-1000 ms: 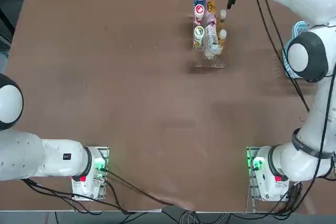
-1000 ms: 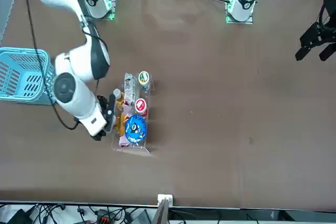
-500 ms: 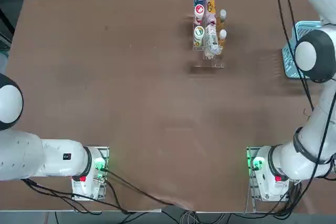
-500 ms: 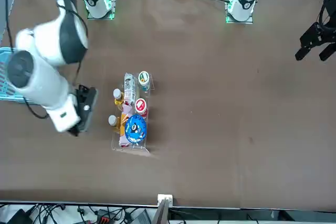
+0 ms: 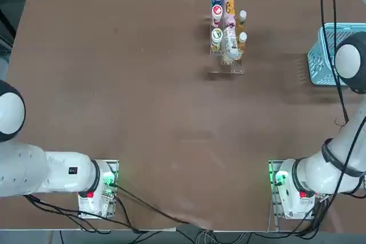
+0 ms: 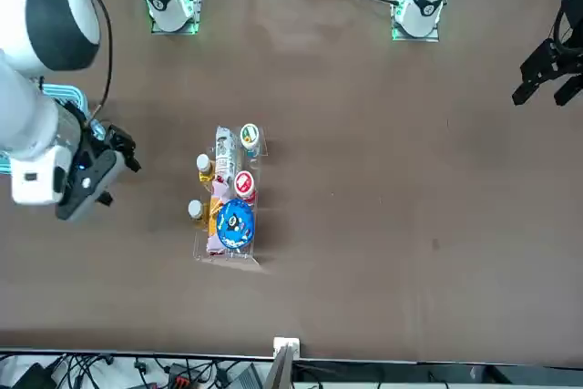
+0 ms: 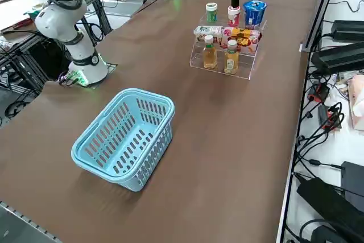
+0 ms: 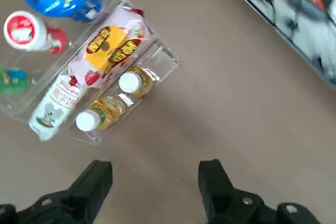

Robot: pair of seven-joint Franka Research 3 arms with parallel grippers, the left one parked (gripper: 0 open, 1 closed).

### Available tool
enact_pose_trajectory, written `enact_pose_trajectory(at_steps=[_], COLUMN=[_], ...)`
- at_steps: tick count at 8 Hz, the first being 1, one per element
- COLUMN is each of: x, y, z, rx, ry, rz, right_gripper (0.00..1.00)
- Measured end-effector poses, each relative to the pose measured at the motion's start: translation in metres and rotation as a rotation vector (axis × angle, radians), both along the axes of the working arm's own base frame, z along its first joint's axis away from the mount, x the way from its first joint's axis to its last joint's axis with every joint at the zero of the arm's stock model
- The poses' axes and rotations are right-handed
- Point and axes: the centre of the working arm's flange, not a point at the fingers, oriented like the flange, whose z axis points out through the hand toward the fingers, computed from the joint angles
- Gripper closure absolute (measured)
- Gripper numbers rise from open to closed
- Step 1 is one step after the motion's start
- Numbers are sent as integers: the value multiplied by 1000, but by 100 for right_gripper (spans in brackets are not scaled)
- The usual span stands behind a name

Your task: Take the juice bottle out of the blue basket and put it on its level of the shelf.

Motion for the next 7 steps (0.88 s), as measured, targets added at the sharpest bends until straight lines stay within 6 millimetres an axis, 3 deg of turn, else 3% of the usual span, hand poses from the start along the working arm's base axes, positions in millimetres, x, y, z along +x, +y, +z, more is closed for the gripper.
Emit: enact_pose_trajectory(at_steps=[3,7], x=[-38,-103], y=[-27,-83], z=[18,42], rx=[-25,-37], ry=[39,55], rz=[-333,-534], right_gripper=[0,0])
